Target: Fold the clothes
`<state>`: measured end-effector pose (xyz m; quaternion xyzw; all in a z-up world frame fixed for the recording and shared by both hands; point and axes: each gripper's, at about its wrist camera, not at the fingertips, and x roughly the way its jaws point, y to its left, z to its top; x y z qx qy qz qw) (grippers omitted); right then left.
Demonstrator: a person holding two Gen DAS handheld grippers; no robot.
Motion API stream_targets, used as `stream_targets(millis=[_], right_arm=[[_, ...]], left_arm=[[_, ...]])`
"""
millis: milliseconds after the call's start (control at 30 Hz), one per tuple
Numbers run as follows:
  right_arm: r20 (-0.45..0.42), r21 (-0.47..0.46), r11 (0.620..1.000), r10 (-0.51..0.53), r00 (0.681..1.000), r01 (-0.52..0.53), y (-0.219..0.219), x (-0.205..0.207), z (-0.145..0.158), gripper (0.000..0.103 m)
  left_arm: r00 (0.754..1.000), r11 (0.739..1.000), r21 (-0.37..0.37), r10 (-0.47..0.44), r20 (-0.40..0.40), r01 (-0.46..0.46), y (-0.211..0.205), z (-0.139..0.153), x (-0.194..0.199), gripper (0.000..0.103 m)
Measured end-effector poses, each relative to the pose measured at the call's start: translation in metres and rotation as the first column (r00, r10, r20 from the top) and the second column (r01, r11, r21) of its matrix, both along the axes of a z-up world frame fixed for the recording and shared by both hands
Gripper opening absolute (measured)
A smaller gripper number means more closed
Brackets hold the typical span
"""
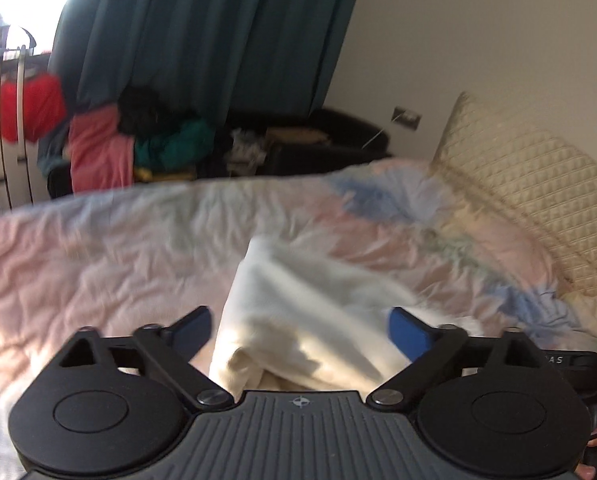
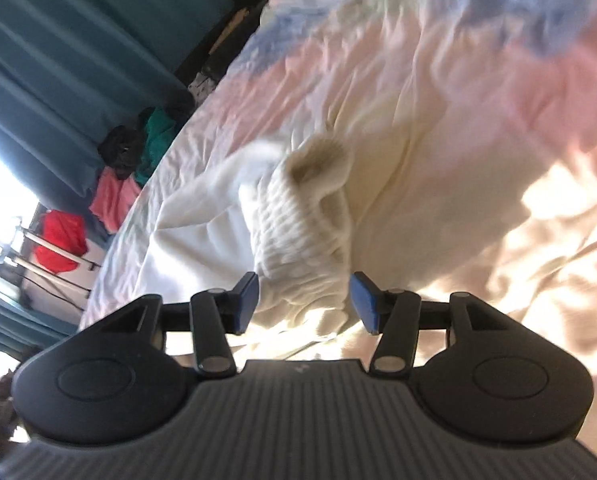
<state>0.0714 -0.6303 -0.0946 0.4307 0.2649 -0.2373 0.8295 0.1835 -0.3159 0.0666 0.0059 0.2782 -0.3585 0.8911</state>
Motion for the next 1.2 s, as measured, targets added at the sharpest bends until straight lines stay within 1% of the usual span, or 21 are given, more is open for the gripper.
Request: stream_targets(millis=[33, 100, 133, 167, 200, 233, 333, 467, 533, 633, 733, 833, 933, 967, 1133, 1200], right_arm=[[0.002, -0.031, 0.999, 0.007, 1.000, -0.007, 0.003, -0.006, 0.009, 0.059], [0.022, -0.083, 0.996, 0.025, 0.999, -0.023, 0.008, -0.018, 0.026, 0.077], [0.033, -0.109, 0.994, 0.034, 0.999, -0.031, 0.011, -0.024, 0.035, 0.081], [0.043, -0.138, 0.990, 0.046, 0.998, -0.039, 0.015, -0.028, 0.044, 0.081], [0.051, -0.166, 0.985, 0.058, 0.997, -0.049, 0.019, -0.033, 0.054, 0.086], [0.053, -0.193, 0.979, 0.073, 0.996, -0.062, 0.023, -0.037, 0.064, 0.088], [0.047, -0.283, 0.954, 0.114, 0.992, -0.096, 0.042, -0.049, 0.095, 0.088], [0.052, -0.400, 0.907, 0.163, 0.985, -0.129, 0.076, -0.071, 0.133, 0.088], [0.062, -0.443, 0.885, 0.188, 0.980, -0.142, 0.093, -0.084, 0.148, 0.088], [0.072, -0.503, 0.849, 0.226, 0.971, -0.160, 0.121, -0.104, 0.165, 0.088], [0.065, -0.558, 0.810, 0.257, 0.964, -0.178, 0.148, -0.119, 0.175, 0.088], [0.067, -0.603, 0.777, 0.274, 0.959, -0.180, 0.175, -0.133, 0.179, 0.088], [0.089, -0.621, 0.765, 0.288, 0.953, -0.174, 0.196, -0.146, 0.177, 0.088], [0.091, -0.626, 0.761, 0.290, 0.953, -0.172, 0.202, -0.149, 0.175, 0.088], [0.092, -0.657, 0.736, 0.290, 0.953, -0.160, 0.231, -0.156, 0.159, 0.088], [0.089, -0.671, 0.725, 0.286, 0.954, -0.155, 0.242, -0.156, 0.151, 0.088]], left_arm=[[1.000, 1.000, -0.004, -0.004, 0.017, 0.004, 0.003, 0.011, -0.009, 0.103], [0.999, 1.000, -0.013, -0.008, 0.038, 0.008, 0.009, 0.028, -0.028, 0.103], [0.999, 1.000, -0.014, -0.008, 0.045, 0.009, 0.012, 0.037, -0.036, 0.103], [0.999, 1.000, -0.015, -0.009, 0.053, 0.010, 0.015, 0.045, -0.044, 0.103], [0.998, 1.000, -0.015, -0.013, 0.067, 0.014, 0.018, 0.053, -0.053, 0.103], [0.996, 1.000, -0.018, -0.017, 0.083, 0.018, 0.022, 0.061, -0.063, 0.103], [0.991, 0.999, -0.025, -0.024, 0.131, 0.028, 0.034, 0.084, -0.092, 0.103], [0.984, 1.000, -0.011, -0.013, 0.176, 0.016, 0.051, 0.106, -0.127, 0.103], [0.981, 1.000, 0.008, -0.008, 0.196, 0.007, 0.059, 0.114, -0.144, 0.103], [0.977, 1.000, 0.014, -0.002, 0.215, -0.001, 0.076, 0.123, -0.170, 0.103], [0.978, 1.000, -0.006, 0.000, 0.210, 0.001, 0.097, 0.127, -0.190, 0.103], [0.971, 1.000, -0.004, 0.016, 0.239, -0.015, 0.117, 0.125, -0.211, 0.103], [0.959, 0.998, 0.037, 0.037, 0.283, -0.049, 0.130, 0.115, -0.231, 0.103], [0.958, 0.998, 0.043, 0.039, 0.283, -0.053, 0.135, 0.112, -0.236, 0.103], [0.959, 0.997, 0.029, 0.054, 0.278, -0.065, 0.166, 0.097, -0.250, 0.103], [0.955, 0.998, 0.025, 0.056, 0.290, -0.066, 0.176, 0.092, -0.255, 0.103]])
